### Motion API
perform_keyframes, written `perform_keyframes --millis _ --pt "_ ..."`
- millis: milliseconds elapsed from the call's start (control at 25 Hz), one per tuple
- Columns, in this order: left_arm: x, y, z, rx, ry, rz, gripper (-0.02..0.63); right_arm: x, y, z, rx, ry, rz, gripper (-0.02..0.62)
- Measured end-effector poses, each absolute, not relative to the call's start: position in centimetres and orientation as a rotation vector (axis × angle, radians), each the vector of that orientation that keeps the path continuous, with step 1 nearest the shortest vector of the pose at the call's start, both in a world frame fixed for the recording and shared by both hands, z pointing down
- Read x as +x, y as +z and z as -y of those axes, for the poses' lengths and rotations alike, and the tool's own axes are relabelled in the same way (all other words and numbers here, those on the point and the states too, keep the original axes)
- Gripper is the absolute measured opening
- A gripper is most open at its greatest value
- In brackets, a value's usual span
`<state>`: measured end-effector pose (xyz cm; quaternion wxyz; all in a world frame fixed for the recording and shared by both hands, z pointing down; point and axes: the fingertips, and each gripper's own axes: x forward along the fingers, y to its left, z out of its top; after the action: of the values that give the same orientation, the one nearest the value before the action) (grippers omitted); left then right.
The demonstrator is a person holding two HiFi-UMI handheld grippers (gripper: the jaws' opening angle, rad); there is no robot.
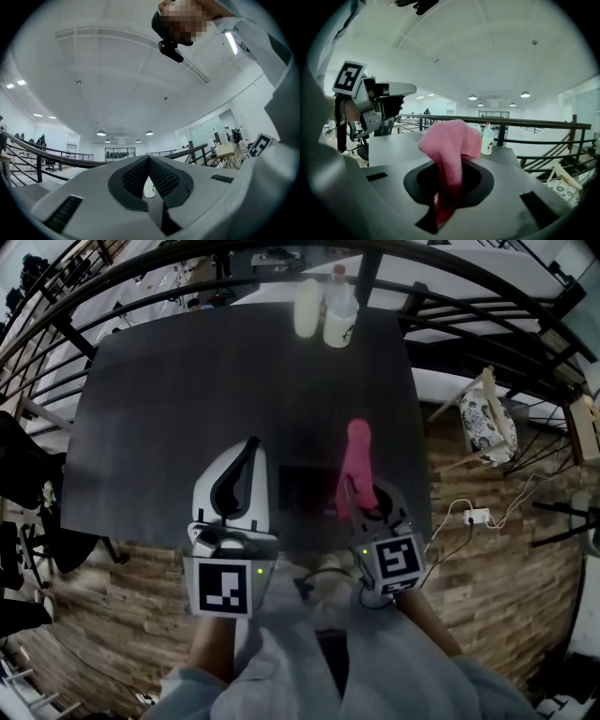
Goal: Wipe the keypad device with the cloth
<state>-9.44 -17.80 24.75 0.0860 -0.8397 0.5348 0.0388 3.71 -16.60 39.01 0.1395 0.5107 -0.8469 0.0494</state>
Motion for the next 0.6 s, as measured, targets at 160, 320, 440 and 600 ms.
perform_keyframes --millis 160,320,440,600 --pt "-9.1 24.5 17.9 -2.493 0.121 -1.581 0.003 3.6 36.5 18.1 1.542 0.117 2.492 0.04" --pt "-8.8 24.1 18.0 -2.492 0.123 -1.575 0.003 3.3 34.3 19.3 1.572 0.07 2.526 0.04" --pt "-8.6 23.8 18.1 -2.485 0.129 -1.568 0.003 3.2 33.4 19.8 1.558 0.05 2.528 0.04" --pt "-8.4 23.4 18.2 -2.471 0.138 -1.556 0.003 3.5 32.9 20.0 1.565 0.056 2.519 0.04"
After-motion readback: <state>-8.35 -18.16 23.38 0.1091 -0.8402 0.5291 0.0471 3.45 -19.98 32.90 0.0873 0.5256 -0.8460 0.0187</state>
